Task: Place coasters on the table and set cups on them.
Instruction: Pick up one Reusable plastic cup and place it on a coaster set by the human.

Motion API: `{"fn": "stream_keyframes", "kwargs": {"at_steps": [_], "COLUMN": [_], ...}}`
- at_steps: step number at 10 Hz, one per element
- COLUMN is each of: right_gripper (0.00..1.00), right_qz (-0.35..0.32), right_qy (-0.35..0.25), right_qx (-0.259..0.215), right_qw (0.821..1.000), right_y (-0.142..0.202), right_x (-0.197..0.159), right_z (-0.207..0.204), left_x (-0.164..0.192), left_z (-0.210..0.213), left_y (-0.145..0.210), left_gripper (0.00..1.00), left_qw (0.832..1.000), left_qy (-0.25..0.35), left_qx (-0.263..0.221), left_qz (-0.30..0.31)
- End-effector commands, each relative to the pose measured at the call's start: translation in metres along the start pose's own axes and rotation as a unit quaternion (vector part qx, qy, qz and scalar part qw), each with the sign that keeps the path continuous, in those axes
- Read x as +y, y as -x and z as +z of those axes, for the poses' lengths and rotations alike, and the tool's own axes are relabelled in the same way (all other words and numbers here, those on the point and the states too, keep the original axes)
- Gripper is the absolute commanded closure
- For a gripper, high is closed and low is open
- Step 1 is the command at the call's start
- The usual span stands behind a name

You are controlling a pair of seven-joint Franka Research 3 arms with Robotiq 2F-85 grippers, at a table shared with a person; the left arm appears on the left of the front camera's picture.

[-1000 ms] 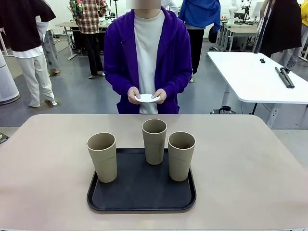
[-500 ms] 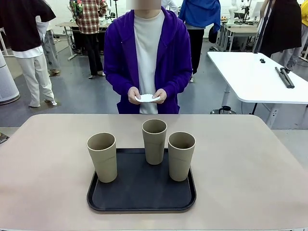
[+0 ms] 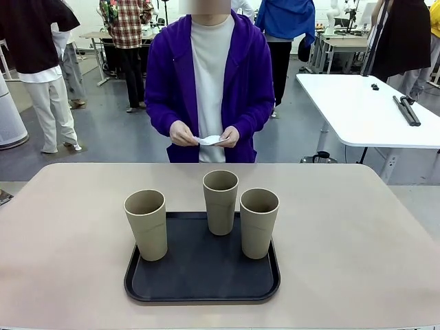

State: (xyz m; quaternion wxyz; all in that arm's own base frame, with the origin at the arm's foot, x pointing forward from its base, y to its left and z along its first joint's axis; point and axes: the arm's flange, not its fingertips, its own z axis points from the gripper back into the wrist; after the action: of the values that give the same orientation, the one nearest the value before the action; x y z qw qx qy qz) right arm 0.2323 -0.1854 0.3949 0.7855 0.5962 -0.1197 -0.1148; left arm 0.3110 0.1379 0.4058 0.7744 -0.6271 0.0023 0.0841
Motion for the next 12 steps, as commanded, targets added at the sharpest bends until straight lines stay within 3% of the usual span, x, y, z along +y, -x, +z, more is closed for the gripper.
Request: {"fn": "stream_keyframes", "kwargs": {"at_steps": [1,12], "right_gripper": [0.00,0.00], "right_qz": [-0.002,-0.002], "right_qy": [-0.004,-0.004], "right_qx": [-0.002,-0.002], "right_qw": [1.000,1.000], "right_y": [-0.0002,-0.0002], "right_x": [-0.0010,-0.0010], "right_z": [0.0008,0.0008], "left_x": [-0.0008,-0.0008], "left_z": [0.0011,0.0011], "left_y": [-0.0010,-0.0010], "left_gripper": [0.00,0.00], "left_qw": [1.000,1.000], "left_qy": [0.003,0.003], "left_qx": [0.002,0.002], "left_qz": [-0.007,-0.007]}}
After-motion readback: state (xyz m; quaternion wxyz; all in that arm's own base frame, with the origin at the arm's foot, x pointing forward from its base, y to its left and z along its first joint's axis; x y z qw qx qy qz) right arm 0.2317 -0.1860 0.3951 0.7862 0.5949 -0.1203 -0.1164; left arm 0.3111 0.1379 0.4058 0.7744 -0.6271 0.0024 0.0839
